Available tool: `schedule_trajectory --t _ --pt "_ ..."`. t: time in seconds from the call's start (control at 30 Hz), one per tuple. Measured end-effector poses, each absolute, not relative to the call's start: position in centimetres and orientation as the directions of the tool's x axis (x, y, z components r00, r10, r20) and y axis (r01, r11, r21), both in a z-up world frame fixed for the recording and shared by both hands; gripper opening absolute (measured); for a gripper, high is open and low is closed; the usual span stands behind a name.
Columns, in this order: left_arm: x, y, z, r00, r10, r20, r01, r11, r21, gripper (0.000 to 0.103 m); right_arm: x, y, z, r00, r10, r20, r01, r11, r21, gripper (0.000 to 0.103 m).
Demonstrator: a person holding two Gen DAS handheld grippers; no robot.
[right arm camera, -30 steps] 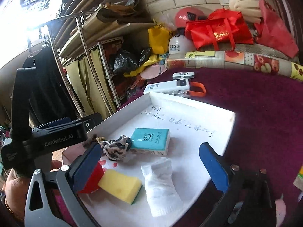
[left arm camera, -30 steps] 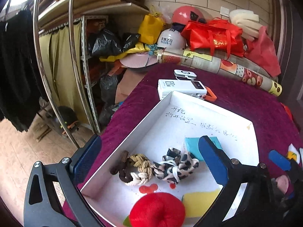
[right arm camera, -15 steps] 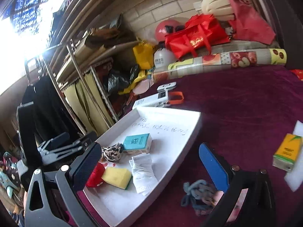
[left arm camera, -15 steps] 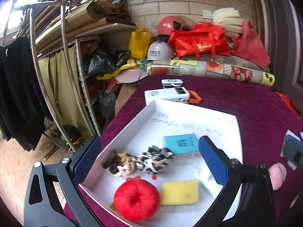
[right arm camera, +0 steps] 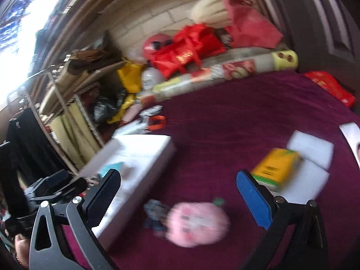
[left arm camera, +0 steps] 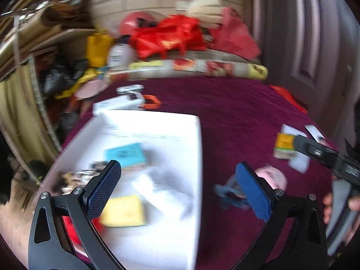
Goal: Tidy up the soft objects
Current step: 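Withdraw both open tools from the white box toward the pink plush, then grasp the pink plush toy with the left tool while the right tool grasps the white foam sheet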
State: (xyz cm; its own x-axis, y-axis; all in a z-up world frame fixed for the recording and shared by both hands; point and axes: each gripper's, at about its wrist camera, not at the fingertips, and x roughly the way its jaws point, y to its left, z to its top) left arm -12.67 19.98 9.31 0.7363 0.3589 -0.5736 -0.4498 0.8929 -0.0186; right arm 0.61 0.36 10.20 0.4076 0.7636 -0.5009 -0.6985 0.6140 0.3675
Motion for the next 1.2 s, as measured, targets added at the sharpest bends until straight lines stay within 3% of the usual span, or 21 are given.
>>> schedule_trajectory --t 0.13,0.4,0.73,0.77,0.8,0.83,0.87,1.0,1.2 --pt "-10.7 17.9 8.6 0.760 0.209 -0.616 -0.304 0.951 -0.052 0.103 3.0 -3.1 8.7 0.437 0.714 -0.547 -0.659 0.668 0.345 0.103" --pt "-6.8 13.6 6.8 0.711 0.067 -0.700 -0.088 0.996 0.007 0.103 7.8 -7.0 6.2 0.428 0.552 -0.715 -0.668 0.727 0.162 0.103" --pt "-1.5 9.3 4.1 0.630 0.104 -0.769 0.040 0.985 0.167 0.102 8.1 -2.5 3.8 0.455 0.418 -0.786 -0.731 0.680 -0.061 0.103" --pt "-1.2 9.1 3.9 0.627 0.108 -0.771 0.044 0.984 0.174 0.098 8.4 -2.5 3.4 0.438 0.415 -0.798 -0.730 0.681 -0.047 0.103" --pt "-1.1 8.9 3.8 0.624 0.108 -0.774 0.051 0.982 0.179 0.088 8.7 -2.6 3.4 0.425 0.426 -0.799 -0.730 0.683 -0.024 0.103" --pt "-0.9 8.7 3.5 0.615 0.110 -0.780 0.061 0.981 0.186 0.070 8.7 -3.0 3.5 0.421 0.436 -0.795 -0.728 0.686 -0.009 0.103" --pt "-0.7 8.6 3.2 0.607 0.122 -0.785 0.062 0.978 0.200 0.062 8.7 -3.4 3.7 0.427 0.449 -0.785 -0.721 0.693 0.004 0.098" --pt "-1.1 8.9 3.1 0.617 0.124 -0.777 0.049 0.980 0.195 0.055 8.2 -4.9 4.1 0.428 0.480 -0.766 -0.711 0.702 0.043 0.095" --pt "-2.7 9.1 4.9 0.676 0.088 -0.732 0.010 0.992 0.129 0.054 6.6 -7.0 5.2 0.424 0.538 -0.729 -0.691 0.712 0.124 0.095"
